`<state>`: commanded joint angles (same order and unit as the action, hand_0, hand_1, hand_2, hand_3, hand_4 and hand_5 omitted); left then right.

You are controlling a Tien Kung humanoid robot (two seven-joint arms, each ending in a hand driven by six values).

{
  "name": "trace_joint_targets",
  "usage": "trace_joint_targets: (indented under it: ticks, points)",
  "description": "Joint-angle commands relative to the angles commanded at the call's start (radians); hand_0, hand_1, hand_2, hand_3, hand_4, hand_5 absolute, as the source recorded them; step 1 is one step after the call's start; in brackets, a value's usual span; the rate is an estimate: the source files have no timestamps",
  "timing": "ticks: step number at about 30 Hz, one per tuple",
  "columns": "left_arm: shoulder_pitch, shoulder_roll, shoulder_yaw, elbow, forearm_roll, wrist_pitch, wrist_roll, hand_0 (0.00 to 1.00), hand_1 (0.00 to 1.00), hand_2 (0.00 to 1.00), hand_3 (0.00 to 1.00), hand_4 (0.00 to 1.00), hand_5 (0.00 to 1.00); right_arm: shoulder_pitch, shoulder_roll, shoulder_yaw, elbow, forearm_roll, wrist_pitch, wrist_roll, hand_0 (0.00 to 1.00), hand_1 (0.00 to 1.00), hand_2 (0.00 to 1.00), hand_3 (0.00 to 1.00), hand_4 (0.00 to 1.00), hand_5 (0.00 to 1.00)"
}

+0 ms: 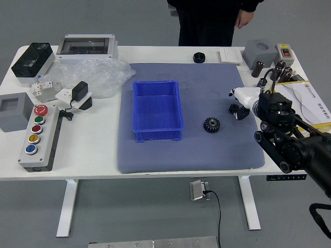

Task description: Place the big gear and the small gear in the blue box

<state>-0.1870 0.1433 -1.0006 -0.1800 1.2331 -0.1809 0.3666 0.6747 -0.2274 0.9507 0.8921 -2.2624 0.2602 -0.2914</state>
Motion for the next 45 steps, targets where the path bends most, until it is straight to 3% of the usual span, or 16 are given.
trace_joint_targets:
  ticks: [20,21,44,45]
  points:
    - [0.000,-0.002,0.000,0.000,0.004,-0.001,0.000,0.827,0.789,0.781,0.763,0.667,0.373,-0.004,0.014,-0.001,-0.036,-0.007,-0.020,0.000,0.700,0.667,0.730,0.730,0.621,0.121]
    - [0.000,-0.002,0.000,0.000,0.004,-0.001,0.000,0.827,0.788,0.782,0.764,0.668,0.374,-0.004,0.015,-0.001,-0.038,-0.007,-0.021,0.000,0.657,0.618,0.689,0.684,0.612,0.125]
    - [-0.002,-0.003,-0.001,0.000,0.007,-0.001,0.001,0.827,0.789,0.780,0.764,0.667,0.374,0.013,0.053,0.012,-0.087,-0.007,-0.055,-0.012,0.607,0.563,0.598,0.649,0.574,0.145]
    - [-0.002,-0.003,-0.001,0.000,0.006,-0.001,0.001,0.827,0.788,0.780,0.765,0.667,0.374,0.014,0.053,0.013,-0.089,-0.007,-0.059,-0.012,0.584,0.518,0.558,0.635,0.551,0.152]
